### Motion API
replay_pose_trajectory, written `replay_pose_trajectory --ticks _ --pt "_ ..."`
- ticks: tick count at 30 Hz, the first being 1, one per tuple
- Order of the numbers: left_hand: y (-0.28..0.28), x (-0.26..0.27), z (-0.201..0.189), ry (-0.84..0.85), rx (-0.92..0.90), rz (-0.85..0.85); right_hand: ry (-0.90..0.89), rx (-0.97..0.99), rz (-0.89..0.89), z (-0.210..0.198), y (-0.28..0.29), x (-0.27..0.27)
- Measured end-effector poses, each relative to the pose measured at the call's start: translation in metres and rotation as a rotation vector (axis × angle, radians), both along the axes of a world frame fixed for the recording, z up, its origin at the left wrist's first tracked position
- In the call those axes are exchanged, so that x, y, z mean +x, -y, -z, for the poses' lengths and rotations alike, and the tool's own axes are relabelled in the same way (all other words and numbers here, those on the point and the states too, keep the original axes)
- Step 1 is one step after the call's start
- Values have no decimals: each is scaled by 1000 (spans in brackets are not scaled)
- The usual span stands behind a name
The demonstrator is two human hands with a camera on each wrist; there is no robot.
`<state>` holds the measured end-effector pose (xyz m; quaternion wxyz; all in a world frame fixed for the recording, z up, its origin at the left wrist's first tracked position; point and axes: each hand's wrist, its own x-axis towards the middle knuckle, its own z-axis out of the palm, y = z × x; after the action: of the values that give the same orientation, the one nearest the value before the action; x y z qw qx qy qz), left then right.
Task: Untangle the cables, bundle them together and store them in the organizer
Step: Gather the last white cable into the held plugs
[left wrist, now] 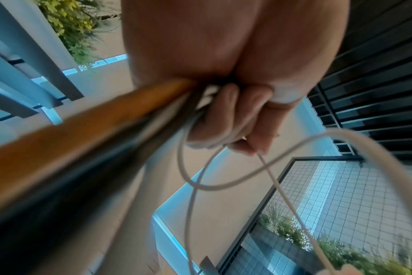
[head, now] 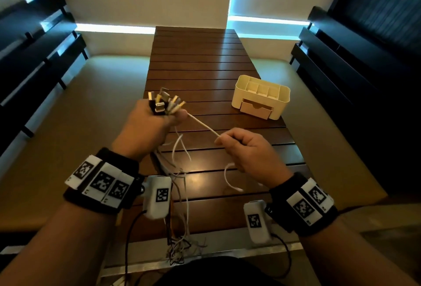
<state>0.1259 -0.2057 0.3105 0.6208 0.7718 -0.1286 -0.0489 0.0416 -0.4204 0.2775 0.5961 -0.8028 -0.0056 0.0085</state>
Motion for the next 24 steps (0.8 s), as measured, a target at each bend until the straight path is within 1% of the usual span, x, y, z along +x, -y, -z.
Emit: replay_pose_trajectory --ticks 2,4,8,11,14,16,17,20,21,22,24 --pt "-9 5 4 -50 -89 -70 -37 22 8 10 -10 -4" --pt "-15 7 12 -99 -121 -104 -95 78 22 20 -17 -10" --pt "-24 5 26 -123 -11 -5 -227 150 11 28 -23 -26" --pt "-26 6 32 -139 46 51 -298 96 -17 20 -26 -35" --pt "-19 7 36 -138 54 106 -354 -26 -6 16 -28 -38" --pt "-12 6 35 -113 63 160 -406 -91 -5 18 -30 -39" --pt "-9 5 35 -92 62 180 -428 -154 -19 20 -31 -39" --pt "2 1 35 -15 74 226 -432 -575 -56 26 -29 -38" --pt "6 -2 36 -10 76 249 -429 -668 -28 27 -29 -37" --pt "9 -5 36 -26 79 279 -414 -717 24 27 -30 -36" --pt "13 -10 39 -79 65 343 -333 -714 115 23 -31 -34"
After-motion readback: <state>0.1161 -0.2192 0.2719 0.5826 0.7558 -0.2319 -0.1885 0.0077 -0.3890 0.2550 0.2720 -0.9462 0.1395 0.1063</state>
